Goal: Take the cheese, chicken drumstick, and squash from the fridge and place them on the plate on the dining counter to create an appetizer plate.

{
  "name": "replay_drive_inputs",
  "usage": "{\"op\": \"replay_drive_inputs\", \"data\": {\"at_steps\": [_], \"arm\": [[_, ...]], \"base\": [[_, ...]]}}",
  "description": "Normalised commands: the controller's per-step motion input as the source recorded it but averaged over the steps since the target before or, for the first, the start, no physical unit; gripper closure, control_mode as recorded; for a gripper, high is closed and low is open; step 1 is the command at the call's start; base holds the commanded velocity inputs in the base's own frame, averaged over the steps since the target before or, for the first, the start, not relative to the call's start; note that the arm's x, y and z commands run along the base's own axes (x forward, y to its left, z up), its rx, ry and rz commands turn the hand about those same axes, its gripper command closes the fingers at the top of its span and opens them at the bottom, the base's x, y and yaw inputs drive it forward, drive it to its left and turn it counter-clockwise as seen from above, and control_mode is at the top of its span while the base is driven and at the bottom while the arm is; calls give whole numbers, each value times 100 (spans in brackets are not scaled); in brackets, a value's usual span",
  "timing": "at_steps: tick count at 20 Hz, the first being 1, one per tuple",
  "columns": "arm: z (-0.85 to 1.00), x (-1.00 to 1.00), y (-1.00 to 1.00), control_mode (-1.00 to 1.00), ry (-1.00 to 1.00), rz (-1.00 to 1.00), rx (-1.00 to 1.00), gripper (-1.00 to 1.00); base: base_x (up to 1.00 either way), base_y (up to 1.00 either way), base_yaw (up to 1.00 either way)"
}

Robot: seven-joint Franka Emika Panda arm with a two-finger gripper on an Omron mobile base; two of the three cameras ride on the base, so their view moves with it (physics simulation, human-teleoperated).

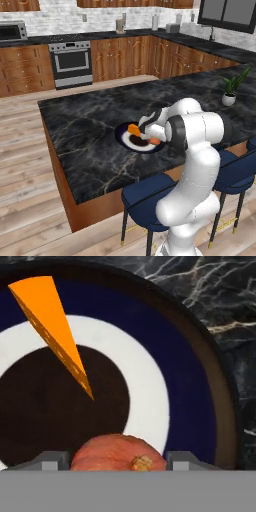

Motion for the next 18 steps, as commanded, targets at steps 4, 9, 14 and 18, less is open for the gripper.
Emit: {"op": "replay_drive_inputs", "data": {"at_steps": [4, 9, 14, 18], "arm": [[-24, 36, 0, -100, -1, 0, 0, -100], [-3, 6, 0, -100, -10, 0, 0, -100], [37, -47, 8, -100, -10, 0, -1, -100], [82, -75, 33, -100, -1, 0, 0, -100]], "base": [[0, 0, 0], [0, 0, 0], [0, 0, 0], [0, 0, 0]]}}
